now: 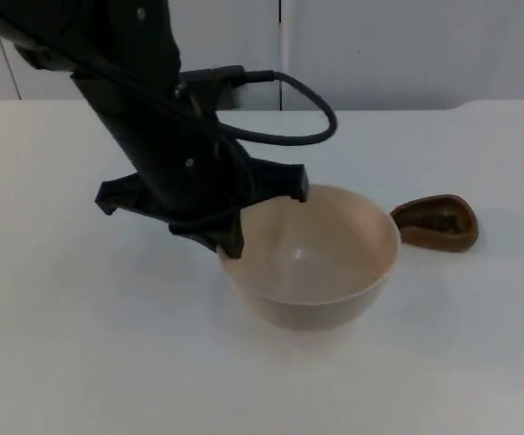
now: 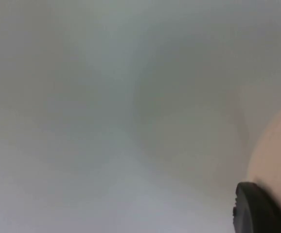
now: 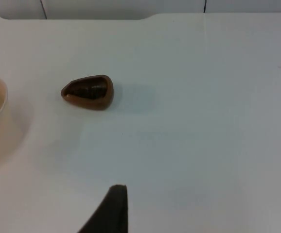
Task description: Pick up the bowl with the left hand and pour the coffee beans from the cup into the bowl with the right hand.
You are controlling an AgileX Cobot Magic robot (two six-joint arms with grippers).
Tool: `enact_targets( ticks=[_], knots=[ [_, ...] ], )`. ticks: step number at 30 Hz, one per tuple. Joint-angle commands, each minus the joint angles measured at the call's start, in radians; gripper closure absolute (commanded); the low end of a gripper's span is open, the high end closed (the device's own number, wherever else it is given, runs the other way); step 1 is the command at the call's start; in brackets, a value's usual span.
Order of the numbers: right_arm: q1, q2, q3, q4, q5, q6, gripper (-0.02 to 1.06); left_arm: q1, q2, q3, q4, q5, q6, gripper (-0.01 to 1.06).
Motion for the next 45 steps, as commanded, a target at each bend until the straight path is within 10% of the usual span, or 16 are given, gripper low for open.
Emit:
enact_targets(
  ticks=[1, 14, 45],
  knots=[
    [-0.007, -0.004, 0.002, -0.003, -0.005, -0.01, -0.01, 0.021, -0.034, 0.052, 0.001, -0.015, -0.014, 1.05],
    [-0.007, -0.004, 0.002, -0.003, -0.005, -0.01, -0.01, 0.044, -0.264, 0.302, 0.047, -0.083, -0.014, 1.05],
    [-0.007, -0.004, 0.002, 0.004, -0.005, 0.009, -0.01, 0.044, -0.355, 0.311, 0.086, -0.047, -0.011, 1.05]
  ],
)
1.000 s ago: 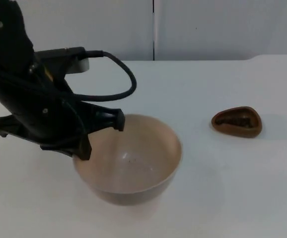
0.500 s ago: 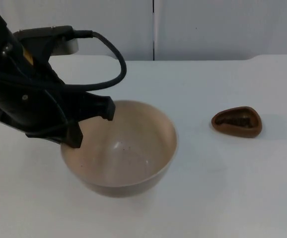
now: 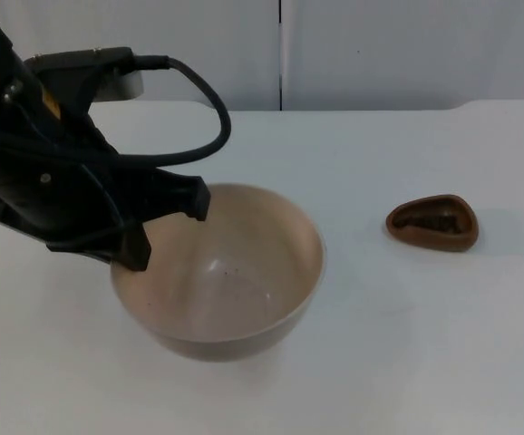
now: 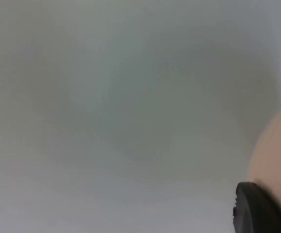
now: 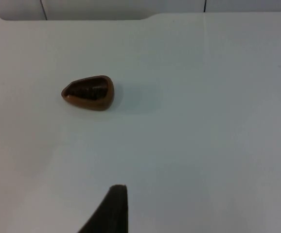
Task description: Pick up the bowl with the left hand and pour the coffee beans from the cup into the bowl with the right hand.
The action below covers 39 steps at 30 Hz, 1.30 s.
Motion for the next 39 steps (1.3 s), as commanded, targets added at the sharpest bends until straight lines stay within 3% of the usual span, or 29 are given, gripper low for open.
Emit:
enact_targets(
  ticks=[1, 8, 12, 18, 25, 39],
  knots=[
    [-0.007, -0.004, 0.002, 0.004, -0.005, 0.004, -0.01, 0.001, -0.011, 0.004, -0.008, -0.009, -0.005, 1.05],
    [-0.007, -0.004, 0.001, 0.004, -0.01, 0.004, -0.01, 0.001, -0.011, 0.004, -0.029, -0.015, -0.005, 1.05],
    [-0.007, -0.004, -0.013, 0.001, -0.026, 0.052, -0.01, 0.001, -0.011, 0.004, -0.03, -0.01, -0.005, 1.05],
    [-0.007, 0.133, -0.074, 0.001, -0.115, 0.052, 0.02, 0.001, -0.011, 0.004, -0.032, -0.01, -0.005, 1.05],
    [-0.007, 0.45, -0.222, 0.001, -0.19, 0.052, 0.04, 0.001, -0.011, 0.004, -0.032, -0.007, -0.005, 1.05],
    [-0.007, 1.03, -0.607, 0.008, -0.177, 0.052, 0.04, 0.001, -0.011, 0.004, -0.036, -0.006, -0.005, 1.05]
  ],
)
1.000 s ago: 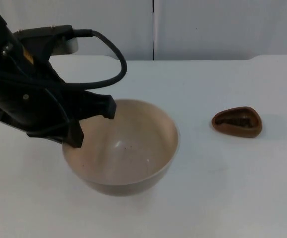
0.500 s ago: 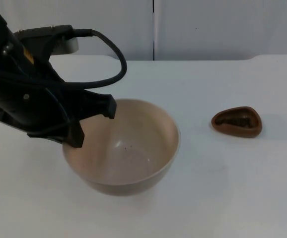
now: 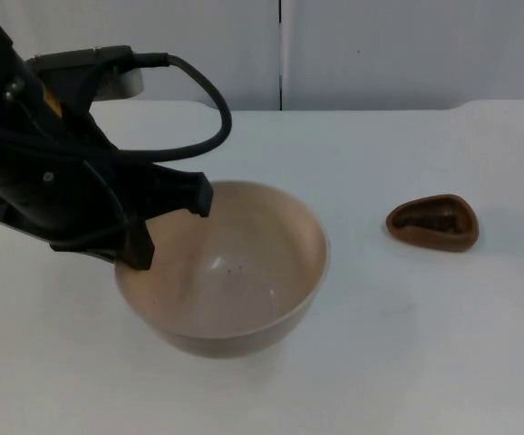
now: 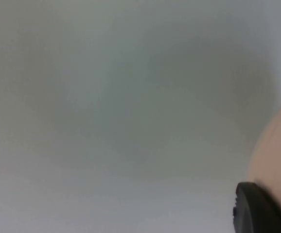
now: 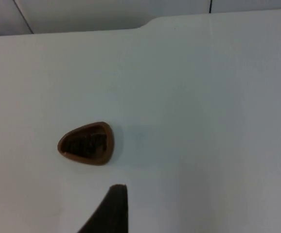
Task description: Pick up the bowl with the left hand and pour the coffee beans from the cup into the bowl with the right hand.
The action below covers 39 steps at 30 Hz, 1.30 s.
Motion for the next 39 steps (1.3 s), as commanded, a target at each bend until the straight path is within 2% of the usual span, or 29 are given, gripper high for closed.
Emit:
enact_targets(
  ticks=[1, 10, 15, 19, 26, 29, 33, 39],
  knots=[
    [-0.007, 0.113, -0.084, 0.008, 0.02, 0.0, 0.04, 0.001, -0.011, 0.004, -0.015, 0.0, -0.005, 1.05],
    [0.001, 0.336, -0.23, 0.035, 0.078, 0.0, 0.07, 0.001, -0.011, 0.004, -0.029, 0.0, -0.005, 1.05],
    [0.06, 0.447, -0.265, 0.025, 0.094, 0.0, 0.07, 0.001, -0.011, 0.004, -0.031, 0.0, -0.005, 1.05],
    [0.126, 0.557, -0.265, 0.021, 0.062, 0.026, 0.07, 0.001, -0.011, 0.004, -0.033, -0.001, -0.005, 1.05],
    [0.167, 0.681, -0.304, 0.007, 0.072, 0.091, 0.07, 0.001, -0.011, 0.004, -0.033, -0.001, -0.005, 1.05],
    [0.214, 0.763, -0.371, -0.093, 0.091, 0.188, 0.07, 0.001, -0.011, 0.004, -0.033, -0.003, -0.005, 1.05],
    [0.257, 0.836, -0.429, -0.158, 0.103, 0.24, 0.07, 0.001, -0.011, 0.004, -0.033, -0.003, -0.005, 1.05],
    [0.272, 0.938, -0.454, -0.156, 0.088, 0.242, 0.07, 0.001, -0.011, 0.004, -0.033, -0.003, -0.005, 1.05]
  ],
)
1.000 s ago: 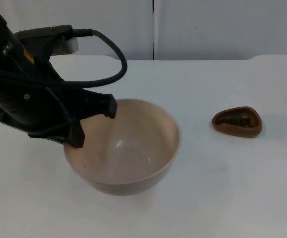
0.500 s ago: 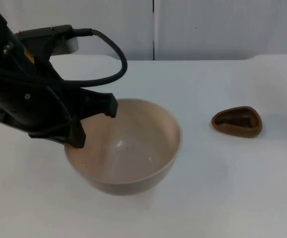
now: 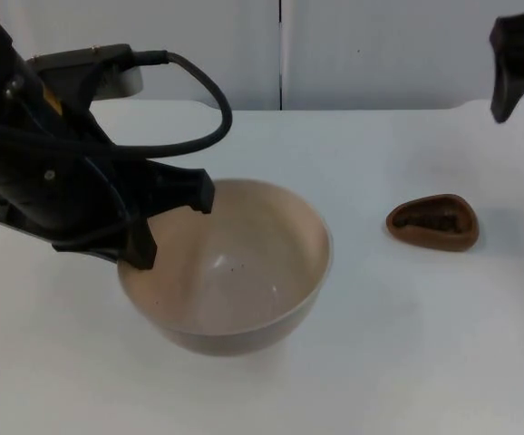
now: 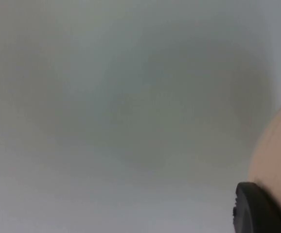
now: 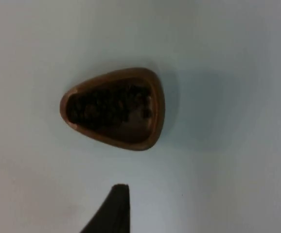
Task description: Pick up the bowl with the left hand and pour the coffee beans from the cup into the bowl with the right hand.
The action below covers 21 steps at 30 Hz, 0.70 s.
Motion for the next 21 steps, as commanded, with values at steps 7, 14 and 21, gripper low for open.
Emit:
enact_targets(
  ticks=[7, 14, 21],
  knots=[
    [0.007, 0.104, -0.011, -0.02, -0.027, 0.009, 0.07, 0.001, -0.009, 0.004, -0.013, -0.009, -0.005, 1.05],
    [0.007, 0.196, -0.011, -0.024, -0.114, 0.054, 0.08, 0.001, -0.009, 0.004, -0.013, -0.011, -0.005, 1.05],
    [0.007, 0.271, -0.011, -0.022, -0.173, 0.071, 0.08, 0.001, -0.009, 0.004, -0.013, -0.024, -0.005, 1.05]
  ],
)
